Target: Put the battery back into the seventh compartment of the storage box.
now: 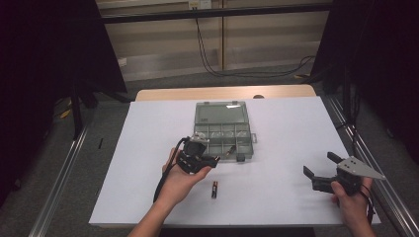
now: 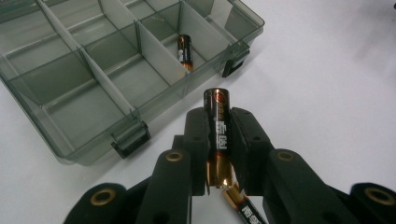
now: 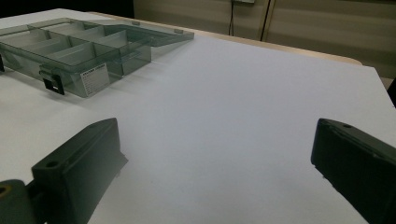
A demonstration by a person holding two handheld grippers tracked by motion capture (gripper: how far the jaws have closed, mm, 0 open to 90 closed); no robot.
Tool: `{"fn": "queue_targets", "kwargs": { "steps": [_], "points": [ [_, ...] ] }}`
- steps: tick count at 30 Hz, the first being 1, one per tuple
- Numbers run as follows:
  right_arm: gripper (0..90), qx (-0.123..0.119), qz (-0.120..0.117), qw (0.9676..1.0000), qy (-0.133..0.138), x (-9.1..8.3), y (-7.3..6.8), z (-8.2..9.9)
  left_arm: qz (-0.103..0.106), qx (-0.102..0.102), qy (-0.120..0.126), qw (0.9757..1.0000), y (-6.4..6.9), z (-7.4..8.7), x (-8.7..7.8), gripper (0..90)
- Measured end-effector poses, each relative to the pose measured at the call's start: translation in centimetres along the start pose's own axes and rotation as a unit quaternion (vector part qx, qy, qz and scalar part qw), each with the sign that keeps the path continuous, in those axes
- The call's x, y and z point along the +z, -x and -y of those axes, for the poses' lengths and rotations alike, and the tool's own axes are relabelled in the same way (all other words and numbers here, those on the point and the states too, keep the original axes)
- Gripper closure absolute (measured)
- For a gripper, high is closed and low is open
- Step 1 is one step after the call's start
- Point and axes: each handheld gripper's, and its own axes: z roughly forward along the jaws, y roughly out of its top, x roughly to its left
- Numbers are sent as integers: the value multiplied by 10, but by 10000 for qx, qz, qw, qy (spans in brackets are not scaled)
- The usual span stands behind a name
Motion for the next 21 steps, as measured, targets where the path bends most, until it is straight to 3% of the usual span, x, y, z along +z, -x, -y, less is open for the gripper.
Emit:
{"fn": "queue_targets", "kwargs": {
  "steps": [21],
  "points": [
    [11, -22, -5, 10000, 11, 0, -1, 0, -25, -4, 46, 10000, -3, -29, 15, 770]
  ]
}}
